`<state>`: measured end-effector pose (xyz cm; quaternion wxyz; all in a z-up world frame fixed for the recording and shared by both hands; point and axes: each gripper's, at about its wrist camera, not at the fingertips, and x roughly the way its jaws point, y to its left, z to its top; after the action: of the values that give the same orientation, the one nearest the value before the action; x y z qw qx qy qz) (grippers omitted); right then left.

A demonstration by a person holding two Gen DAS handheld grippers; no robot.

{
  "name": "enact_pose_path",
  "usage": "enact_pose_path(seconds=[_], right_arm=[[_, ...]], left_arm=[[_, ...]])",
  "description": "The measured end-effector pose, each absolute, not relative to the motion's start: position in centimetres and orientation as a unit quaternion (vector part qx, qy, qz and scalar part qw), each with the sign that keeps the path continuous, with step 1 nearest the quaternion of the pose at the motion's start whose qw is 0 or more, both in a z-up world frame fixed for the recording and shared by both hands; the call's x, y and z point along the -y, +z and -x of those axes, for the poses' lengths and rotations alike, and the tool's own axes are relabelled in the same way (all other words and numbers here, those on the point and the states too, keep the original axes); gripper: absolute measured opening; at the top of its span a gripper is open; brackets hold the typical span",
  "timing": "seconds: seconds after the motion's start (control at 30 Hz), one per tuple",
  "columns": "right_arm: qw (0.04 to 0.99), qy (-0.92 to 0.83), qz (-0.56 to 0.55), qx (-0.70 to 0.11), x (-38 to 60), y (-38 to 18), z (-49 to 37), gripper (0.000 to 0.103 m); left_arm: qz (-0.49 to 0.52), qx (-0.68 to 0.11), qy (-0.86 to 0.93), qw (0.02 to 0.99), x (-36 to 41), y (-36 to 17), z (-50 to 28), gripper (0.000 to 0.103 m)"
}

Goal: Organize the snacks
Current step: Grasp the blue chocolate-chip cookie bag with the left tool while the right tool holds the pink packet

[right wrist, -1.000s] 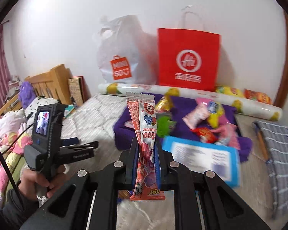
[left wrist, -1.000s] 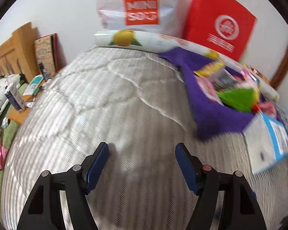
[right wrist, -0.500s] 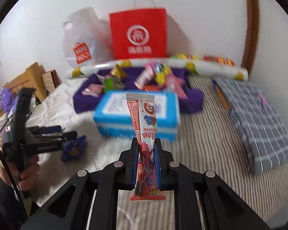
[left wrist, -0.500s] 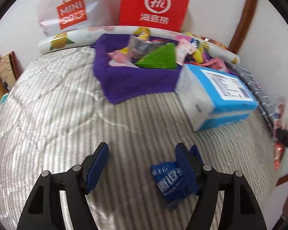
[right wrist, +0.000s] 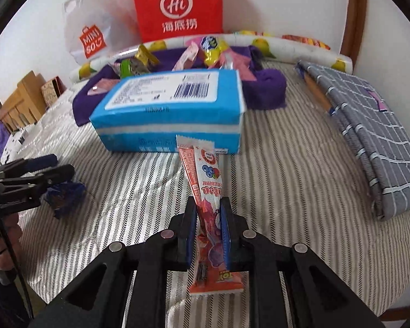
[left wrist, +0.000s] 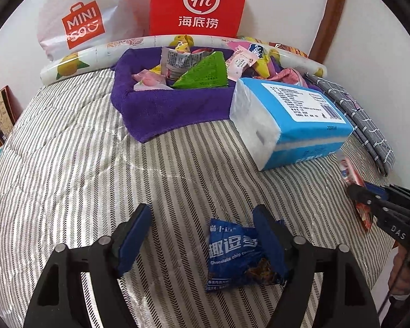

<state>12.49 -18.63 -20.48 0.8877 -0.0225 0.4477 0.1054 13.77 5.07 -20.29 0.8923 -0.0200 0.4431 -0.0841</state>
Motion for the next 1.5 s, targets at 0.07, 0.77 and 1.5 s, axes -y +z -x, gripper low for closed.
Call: enact_pose_path(seconds=[0.07,0.77,1.5], right_arm=[[0.886,0.103,0.025,-0.451,18.4,-20.7,-12.8,0.019],[0.891,0.091,0.046,-0.443,16.8,-21.1,-12.7,0.048],[0.892,0.109,0.028,-0.437,18.3,-21.4,-10.8,0.055]], left_arm=[[0.008,-0.439,-0.082,0.895,-4.6,-20.4,-13.7,0.08],[-0.02,-0.424,-0.075,0.902,-4.1,-20.4,-12.3,0.052],[0.013,-0.43,-0.112,0.896,-5.1,-20.3,-10.1,0.063]])
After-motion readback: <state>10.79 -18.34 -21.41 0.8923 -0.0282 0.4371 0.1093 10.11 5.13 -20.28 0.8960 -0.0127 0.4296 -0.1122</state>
